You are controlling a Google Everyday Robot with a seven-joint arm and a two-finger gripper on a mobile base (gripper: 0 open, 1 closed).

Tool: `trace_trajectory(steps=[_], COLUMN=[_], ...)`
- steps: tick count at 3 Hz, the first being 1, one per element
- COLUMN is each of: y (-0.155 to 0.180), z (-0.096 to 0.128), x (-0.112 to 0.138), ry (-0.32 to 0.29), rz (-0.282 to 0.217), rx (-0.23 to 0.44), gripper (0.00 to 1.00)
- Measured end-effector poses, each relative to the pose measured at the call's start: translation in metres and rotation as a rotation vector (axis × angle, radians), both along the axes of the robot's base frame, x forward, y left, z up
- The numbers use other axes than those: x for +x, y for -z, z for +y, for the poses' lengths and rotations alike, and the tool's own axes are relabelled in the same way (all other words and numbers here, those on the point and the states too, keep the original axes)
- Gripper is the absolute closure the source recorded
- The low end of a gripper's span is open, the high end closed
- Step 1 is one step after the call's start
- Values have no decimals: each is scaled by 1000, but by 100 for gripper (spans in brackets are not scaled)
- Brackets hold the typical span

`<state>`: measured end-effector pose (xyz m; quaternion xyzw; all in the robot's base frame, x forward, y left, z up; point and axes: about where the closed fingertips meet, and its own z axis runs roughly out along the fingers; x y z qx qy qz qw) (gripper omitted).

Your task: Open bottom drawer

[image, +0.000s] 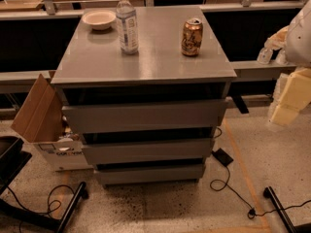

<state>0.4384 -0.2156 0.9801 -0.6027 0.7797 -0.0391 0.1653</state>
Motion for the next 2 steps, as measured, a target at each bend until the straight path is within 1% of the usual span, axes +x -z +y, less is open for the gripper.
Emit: trace_trajectory(steps=[1,2], y=[0,27], z=[0,2], x=[0,-7], ry=[0,0], rz=[0,7], rx=[0,22], gripper=[0,0])
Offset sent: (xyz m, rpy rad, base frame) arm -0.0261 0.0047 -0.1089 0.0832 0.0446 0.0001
